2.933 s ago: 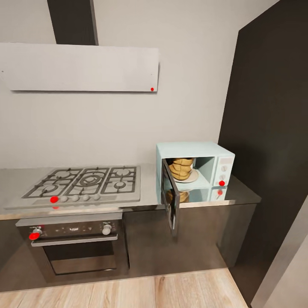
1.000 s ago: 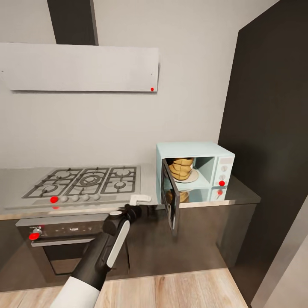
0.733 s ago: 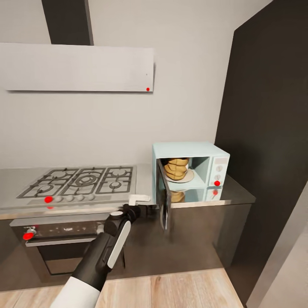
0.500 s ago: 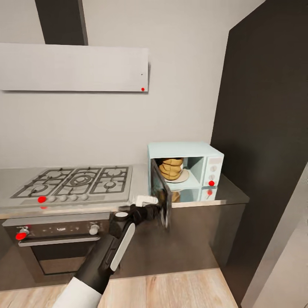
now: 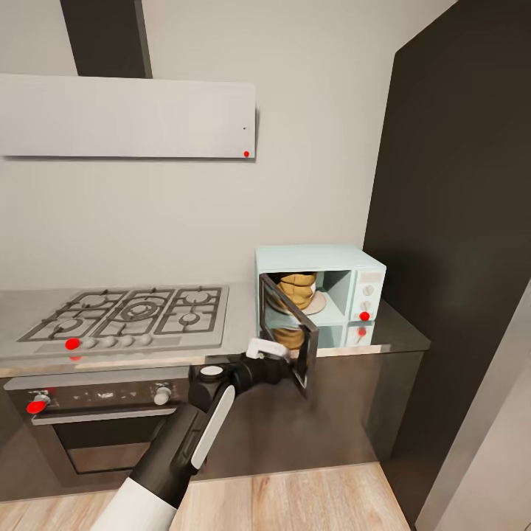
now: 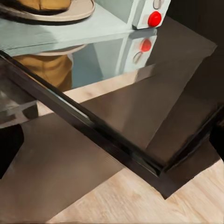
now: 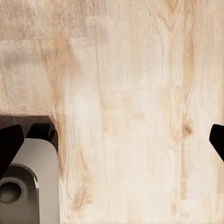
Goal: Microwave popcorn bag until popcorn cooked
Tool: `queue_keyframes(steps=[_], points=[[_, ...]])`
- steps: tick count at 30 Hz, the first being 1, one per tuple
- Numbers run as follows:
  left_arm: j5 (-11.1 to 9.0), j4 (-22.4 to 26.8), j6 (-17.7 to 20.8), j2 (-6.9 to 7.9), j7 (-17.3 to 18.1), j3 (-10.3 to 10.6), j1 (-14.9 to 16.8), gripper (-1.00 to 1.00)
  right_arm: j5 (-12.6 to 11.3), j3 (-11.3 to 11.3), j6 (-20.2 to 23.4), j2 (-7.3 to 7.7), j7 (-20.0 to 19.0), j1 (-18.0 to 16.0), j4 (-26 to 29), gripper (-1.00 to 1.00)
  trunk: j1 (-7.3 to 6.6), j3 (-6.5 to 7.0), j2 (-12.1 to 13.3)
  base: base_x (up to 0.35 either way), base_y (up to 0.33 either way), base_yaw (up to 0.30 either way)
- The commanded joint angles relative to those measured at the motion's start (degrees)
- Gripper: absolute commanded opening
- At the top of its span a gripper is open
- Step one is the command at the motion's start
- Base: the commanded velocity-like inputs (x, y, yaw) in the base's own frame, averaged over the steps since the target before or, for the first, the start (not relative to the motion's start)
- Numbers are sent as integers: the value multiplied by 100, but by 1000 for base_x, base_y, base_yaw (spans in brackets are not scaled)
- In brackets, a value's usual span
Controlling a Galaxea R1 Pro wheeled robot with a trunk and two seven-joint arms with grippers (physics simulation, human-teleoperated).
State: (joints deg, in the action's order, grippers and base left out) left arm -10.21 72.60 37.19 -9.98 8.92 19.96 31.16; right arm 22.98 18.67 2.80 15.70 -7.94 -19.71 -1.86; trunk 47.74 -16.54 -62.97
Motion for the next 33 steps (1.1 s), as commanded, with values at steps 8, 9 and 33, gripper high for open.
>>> queue_keyframes(steps=[8,9,33], points=[[-36,0,8,-2,-260,31,4,100,48,49,11,0,-14,-7,-7,100,0,-7,-5,230,0,0],[-38,0,7,-2,-258,33,4,100,48,49,11,-3,-14,-7,-7,100,0,-7,-5,318,0,0],[-935,162,-113,-2,-300,1311,4,100,48,49,11,10,-14,-7,-7,100,0,-7,-5,55,0,0]])
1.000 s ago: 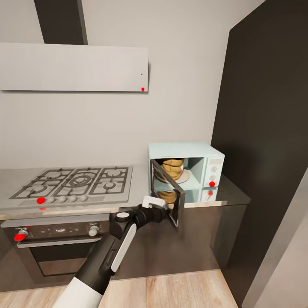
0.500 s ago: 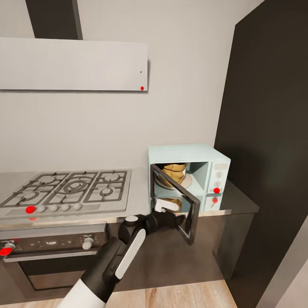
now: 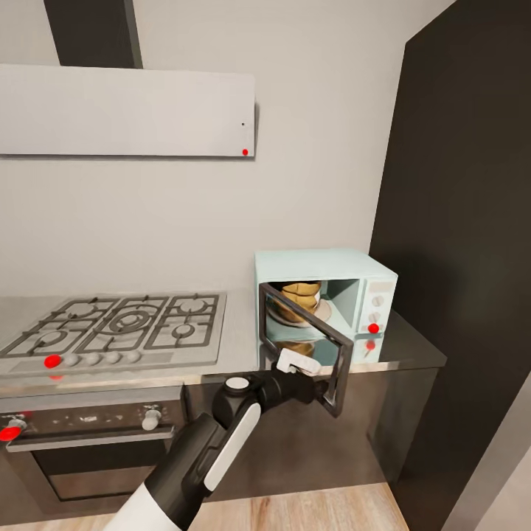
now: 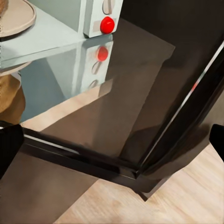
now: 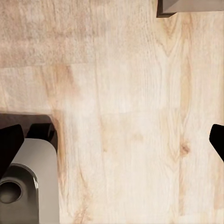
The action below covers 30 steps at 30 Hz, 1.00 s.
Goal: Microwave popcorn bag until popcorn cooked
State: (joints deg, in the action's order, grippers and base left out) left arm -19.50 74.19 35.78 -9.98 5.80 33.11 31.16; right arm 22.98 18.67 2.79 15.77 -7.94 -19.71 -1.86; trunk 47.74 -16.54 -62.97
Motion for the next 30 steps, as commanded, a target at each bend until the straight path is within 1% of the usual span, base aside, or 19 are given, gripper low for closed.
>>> queue_keyframes(steps=[1,6,8,11,17,19,20,22,28,30], points=[[-7,1,30,-2,5,-5,4,100,48,49,11,4,-14,-7,-7,100,0,-7,-5,0,0,0],[-46,66,32,-2,-252,10,4,100,48,49,10,7,-21,-7,-7,100,0,-7,-5,0,0,0],[-52,73,29,-2,-293,47,4,100,48,49,11,5,-22,-7,-7,100,0,-7,-5,56,0,0],[-54,70,26,-2,-306,156,4,100,48,49,11,-2,-23,-7,-7,100,0,-7,-5,238,0,0],[-62,69,18,-2,-308,195,4,100,57,49,11,-20,-23,-7,-7,100,0,-7,-5,307,0,0],[-62,69,-76,-2,-308,264,4,100,57,49,11,-26,-23,-7,-7,100,0,-7,-5,239,0,0],[-63,66,-120,-2,-308,336,4,100,57,49,11,-29,-23,-7,-7,100,0,-7,-5,80,0,0],[-63,62,-142,-2,-309,382,4,100,56,49,11,-30,-20,-7,-7,100,0,-7,-5,31,0,0],[-66,53,-147,-2,-315,400,4,100,50,49,6,-30,-15,-7,-7,100,0,-7,-5,4,0,-3],[-63,50,-142,-2,-316,395,4,100,49,49,30,-34,-13,-7,-7,100,0,-3,-5,0,0,-152]])
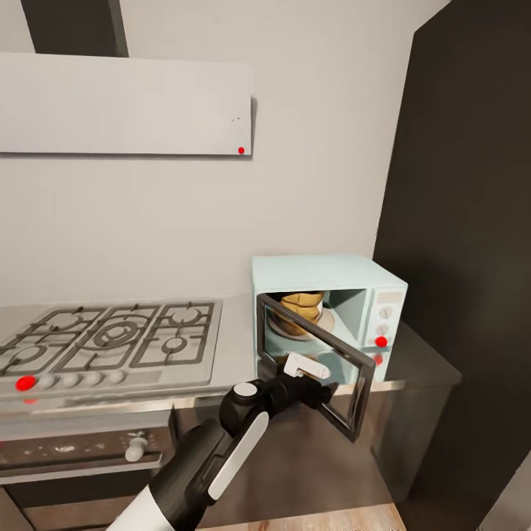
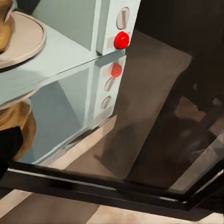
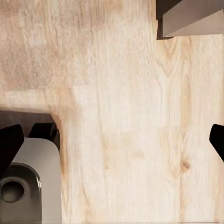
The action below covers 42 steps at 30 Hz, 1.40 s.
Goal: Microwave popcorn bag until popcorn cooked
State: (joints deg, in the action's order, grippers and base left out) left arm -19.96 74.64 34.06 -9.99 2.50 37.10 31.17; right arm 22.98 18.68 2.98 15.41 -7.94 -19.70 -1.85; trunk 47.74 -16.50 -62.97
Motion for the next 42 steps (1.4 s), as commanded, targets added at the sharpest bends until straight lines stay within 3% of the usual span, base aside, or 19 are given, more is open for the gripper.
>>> queue_keyframes(steps=[1,15,17,19,21,30,33,37,42], points=[[-17,3,29,-1,14,-5,3,100,49,48,14,1,-11,-8,-8,100,0,-4,-5,0,0,-197],[-17,-4,30,-1,-18,5,3,100,43,48,24,-3,-6,-8,-8,100,0,41,-5,0,0,-221],[-21,-19,30,-1,-281,7,3,100,42,48,23,-3,-6,-8,-8,100,0,48,-5,0,0,-223],[-31,-26,24,-1,-871,9,3,100,40,48,25,-6,-6,-6,-12,100,0,54,-5,0,0,-223],[-30,-45,22,-1,-1046,8,3,100,37,50,4,-7,-6,64,-10,100,0,61,-5,0,0,-223],[1,-63,-157,-1,-1169,0,8,100,-12,66,-279,3,-6,423,-8,100,0,90,-5,0,0,-223],[-64,-214,-187,-1,-1468,-12,419,100,-13,74,-305,20,-6,439,-8,100,0,99,-5,0,0,-223],[-251,-317,-189,-1,-1524,-14,521,100,-13,75,-307,28,-6,440,-8,100,0,108,-5,0,0,-186],[-293,-332,-198,-1,-1549,-39,677,100,-12,75,-322,43,-13,440,-8,100,0,109,-5,0,0,-22]])
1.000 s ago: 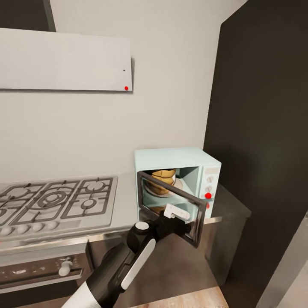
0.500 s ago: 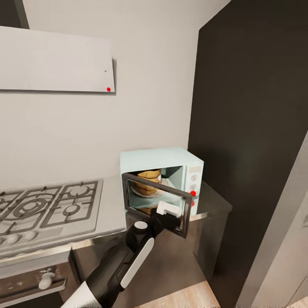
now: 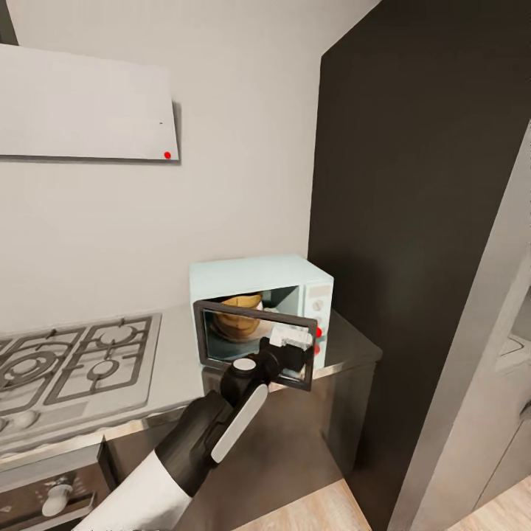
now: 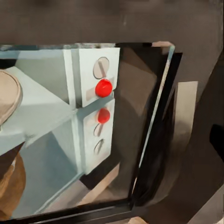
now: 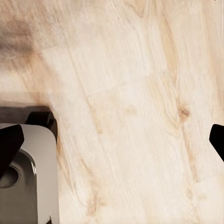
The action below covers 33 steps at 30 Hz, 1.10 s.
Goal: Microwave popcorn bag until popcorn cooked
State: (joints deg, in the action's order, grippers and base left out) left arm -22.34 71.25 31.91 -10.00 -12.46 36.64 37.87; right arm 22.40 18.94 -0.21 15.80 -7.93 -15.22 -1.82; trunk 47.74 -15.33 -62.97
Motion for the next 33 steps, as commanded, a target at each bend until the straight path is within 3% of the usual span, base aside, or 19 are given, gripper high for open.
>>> queue_keyframes(steps=[1,9,13,16,22,25,29,33], points=[[-54,14,17,0,-73,2,11,100,47,49,-3,6,-14,-7,-11,100,0,-7,-5,0,0,-2],[-69,60,17,0,-1107,6,19,100,54,48,-6,19,-15,-7,-11,100,0,-7,-5,6,0,0],[-80,55,-7,0,-1147,17,19,100,54,43,-6,12,-15,-7,-11,100,0,-7,-5,141,0,0],[-96,31,-231,0,-1152,18,19,100,54,43,-6,11,-15,-7,-11,100,0,-7,-5,188,0,0],[-733,12,-298,0,-1112,63,19,100,61,40,-6,3,-15,-7,-11,100,0,-7,-5,108,0,0],[-817,11,-292,0,-1095,188,15,100,63,40,-6,-6,-15,-7,-11,100,0,-7,-5,5,0,0],[-976,-29,-270,0,-1092,217,12,100,63,40,-6,-18,-15,-7,-11,100,0,-7,-5,0,0,0],[-1001,-28,-246,0,-1104,220,18,100,70,40,-9,-20,-15,-7,-11,100,0,-7,-5,0,0,0]])
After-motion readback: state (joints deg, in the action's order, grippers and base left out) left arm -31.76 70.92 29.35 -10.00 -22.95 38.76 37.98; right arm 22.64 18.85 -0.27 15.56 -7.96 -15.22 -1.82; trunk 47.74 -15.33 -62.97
